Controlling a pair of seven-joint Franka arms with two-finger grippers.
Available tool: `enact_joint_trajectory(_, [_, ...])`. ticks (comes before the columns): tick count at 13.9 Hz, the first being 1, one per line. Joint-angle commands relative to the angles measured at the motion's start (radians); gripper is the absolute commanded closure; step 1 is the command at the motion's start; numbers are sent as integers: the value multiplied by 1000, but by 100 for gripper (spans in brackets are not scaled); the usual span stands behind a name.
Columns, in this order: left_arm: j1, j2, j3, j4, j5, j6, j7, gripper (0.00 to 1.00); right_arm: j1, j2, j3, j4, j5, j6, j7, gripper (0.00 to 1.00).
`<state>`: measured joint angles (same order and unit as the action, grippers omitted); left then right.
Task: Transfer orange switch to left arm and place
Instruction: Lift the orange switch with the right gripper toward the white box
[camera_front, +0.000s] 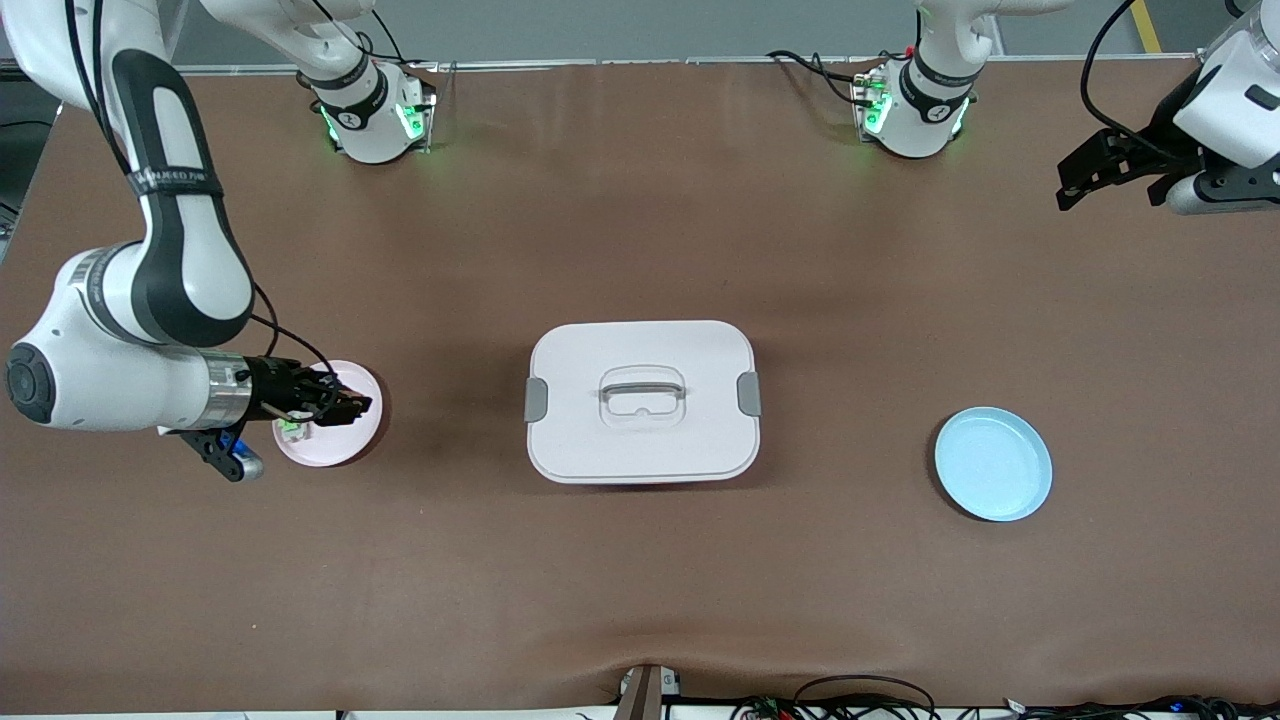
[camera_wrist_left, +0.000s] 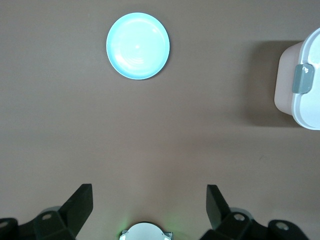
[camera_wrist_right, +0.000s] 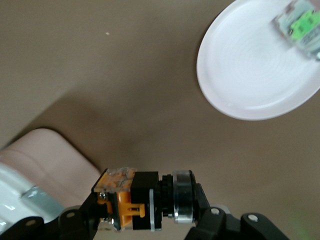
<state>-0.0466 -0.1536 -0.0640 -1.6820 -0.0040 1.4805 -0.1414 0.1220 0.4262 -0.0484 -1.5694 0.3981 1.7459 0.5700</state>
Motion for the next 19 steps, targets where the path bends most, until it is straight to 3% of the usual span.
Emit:
enact_joint_trajectory(1, [4,-14,-5,-2,10,-5,22,0,76,-1,-4,80,28,-37,204,100])
enact_joint_trajectory(6, [4,-14,-5,-2,9,-6,22,0,172,-1,-4,103,151,-23,509,100])
enact_joint_trajectory(12, [2,-14,-17,-1,-1,-19,13,0,301,0,-5,184,156,-17,796,100])
enact_joint_trajectory(17, [-1,-12,-31,-4,-214,-19,-3,0,373,0,-5,265,156,3,985,100])
enact_joint_trajectory(19, [4,-12,-85,-28,-235,1,-6,0,396,0,-4,290,157,49,1072,100])
